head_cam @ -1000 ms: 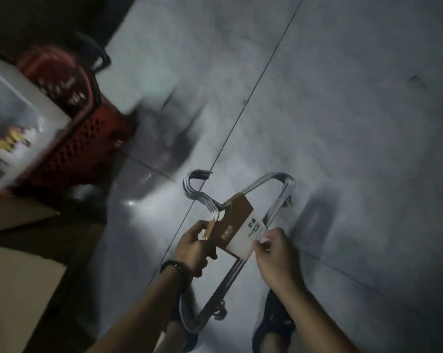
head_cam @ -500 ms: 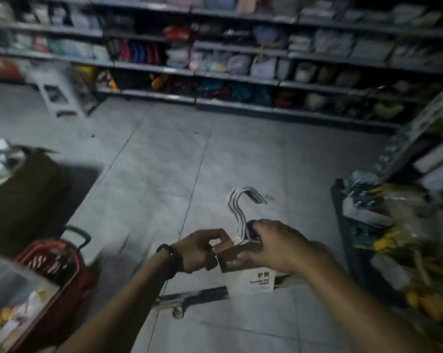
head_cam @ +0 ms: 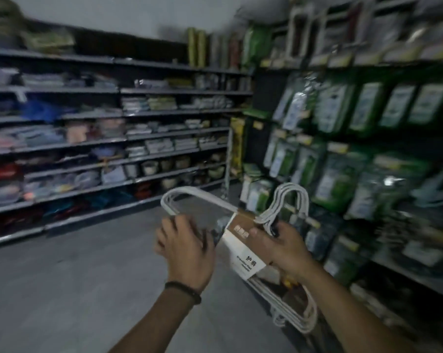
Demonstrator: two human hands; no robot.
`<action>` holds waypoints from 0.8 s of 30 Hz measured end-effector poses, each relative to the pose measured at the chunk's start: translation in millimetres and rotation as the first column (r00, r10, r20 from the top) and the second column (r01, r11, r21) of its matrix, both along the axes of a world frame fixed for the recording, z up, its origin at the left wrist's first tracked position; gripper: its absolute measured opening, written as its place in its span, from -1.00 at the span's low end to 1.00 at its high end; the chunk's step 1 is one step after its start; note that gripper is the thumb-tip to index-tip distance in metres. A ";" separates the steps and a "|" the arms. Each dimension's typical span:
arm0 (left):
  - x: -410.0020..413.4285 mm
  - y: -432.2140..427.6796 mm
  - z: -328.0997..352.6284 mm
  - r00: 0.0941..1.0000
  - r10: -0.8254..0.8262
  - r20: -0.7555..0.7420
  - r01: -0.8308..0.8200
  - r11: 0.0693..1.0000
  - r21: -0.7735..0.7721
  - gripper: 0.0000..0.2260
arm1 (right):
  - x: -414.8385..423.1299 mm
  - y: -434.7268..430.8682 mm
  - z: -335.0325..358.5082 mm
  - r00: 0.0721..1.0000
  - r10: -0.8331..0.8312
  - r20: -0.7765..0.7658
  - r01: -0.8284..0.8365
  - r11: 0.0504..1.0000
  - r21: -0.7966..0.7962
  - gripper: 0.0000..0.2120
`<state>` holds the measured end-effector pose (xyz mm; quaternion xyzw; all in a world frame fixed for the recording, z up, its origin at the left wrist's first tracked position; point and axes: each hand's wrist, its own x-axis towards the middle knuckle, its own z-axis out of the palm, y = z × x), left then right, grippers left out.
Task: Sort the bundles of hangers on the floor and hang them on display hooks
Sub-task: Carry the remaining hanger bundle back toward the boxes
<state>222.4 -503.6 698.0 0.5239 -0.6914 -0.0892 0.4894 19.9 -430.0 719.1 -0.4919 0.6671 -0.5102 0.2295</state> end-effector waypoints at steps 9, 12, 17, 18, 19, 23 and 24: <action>-203.4 114.4 120.8 0.602 -0.542 -0.587 0.724 0.680 0.114 -0.81 | -118.8 170.6 78.2 0.906 -0.359 0.225 0.396 0.906 -0.150 -0.67; -271.5 163.5 148.9 0.579 -0.587 -0.565 0.739 0.671 0.061 -0.83 | -171.8 229.2 90.6 0.859 -0.503 0.092 0.511 0.855 -0.090 -0.43; -375.0 239.7 185.6 0.592 -0.692 -0.413 0.766 0.642 0.023 -0.83 | -225.9 342.1 139.7 0.770 -0.555 -0.315 0.607 0.789 0.092 -0.60; -398.7 261.8 194.5 0.565 -0.727 -0.391 0.789 0.615 -0.002 -0.85 | -239.7 369.0 155.3 0.685 -0.530 -0.500 0.622 0.783 0.024 -0.64; -415.3 274.7 200.2 0.550 -0.749 -0.370 0.802 0.597 -0.015 -0.86 | -248.1 388.4 173.3 0.564 -0.495 -0.661 0.632 0.774 -0.041 -0.67; -481.5 332.6 228.5 0.458 -0.832 -0.313 0.858 0.506 -0.089 -0.87 | -276.5 452.5 238.6 0.204 -0.638 -0.743 0.817 0.528 -0.230 -0.48; -497.8 347.1 236.6 0.437 -0.844 -0.312 0.869 0.486 -0.097 -0.87 | -284.7 465.5 254.5 0.136 -0.693 -0.708 0.841 0.458 -0.287 -0.46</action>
